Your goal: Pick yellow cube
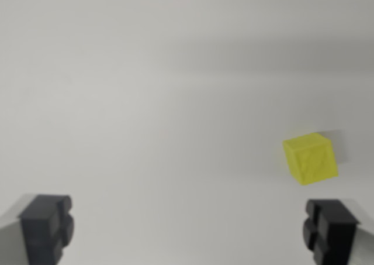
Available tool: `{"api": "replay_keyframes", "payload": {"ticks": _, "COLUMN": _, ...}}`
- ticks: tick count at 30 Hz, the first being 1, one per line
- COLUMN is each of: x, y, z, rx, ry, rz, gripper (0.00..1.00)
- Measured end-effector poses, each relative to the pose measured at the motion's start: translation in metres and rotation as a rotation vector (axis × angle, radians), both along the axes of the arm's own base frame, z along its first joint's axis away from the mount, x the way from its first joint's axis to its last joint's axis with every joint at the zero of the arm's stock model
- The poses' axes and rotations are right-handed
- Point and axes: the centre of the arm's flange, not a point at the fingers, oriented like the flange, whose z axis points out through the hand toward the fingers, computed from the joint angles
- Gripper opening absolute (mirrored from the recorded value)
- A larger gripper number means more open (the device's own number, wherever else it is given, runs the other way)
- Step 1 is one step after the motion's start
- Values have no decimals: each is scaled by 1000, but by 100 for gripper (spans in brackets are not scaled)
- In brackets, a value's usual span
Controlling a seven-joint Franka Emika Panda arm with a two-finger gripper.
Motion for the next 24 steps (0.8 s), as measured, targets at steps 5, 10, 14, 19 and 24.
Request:
{"api": "replay_keyframes", "payload": {"ticks": 5, "x": 0, "y": 0, "z": 0, "rx": 0, "ry": 1, "rz": 2, "gripper": 100}}
{"api": "replay_keyframes", "payload": {"ticks": 10, "x": -3, "y": -6, "z": -8, "rx": -2, "ry": 5, "rz": 17, "gripper": 100}}
{"api": "replay_keyframes", "payload": {"ticks": 14, "x": -6, "y": -11, "z": -18, "rx": -3, "ry": 7, "rz": 28, "gripper": 100}}
{"api": "replay_keyframes", "payload": {"ticks": 19, "x": -9, "y": -18, "z": -30, "rx": -4, "ry": 10, "rz": 42, "gripper": 100}}
{"api": "replay_keyframes", "payload": {"ticks": 24, "x": -12, "y": -25, "z": -42, "rx": -5, "ry": 14, "rz": 57, "gripper": 100}}
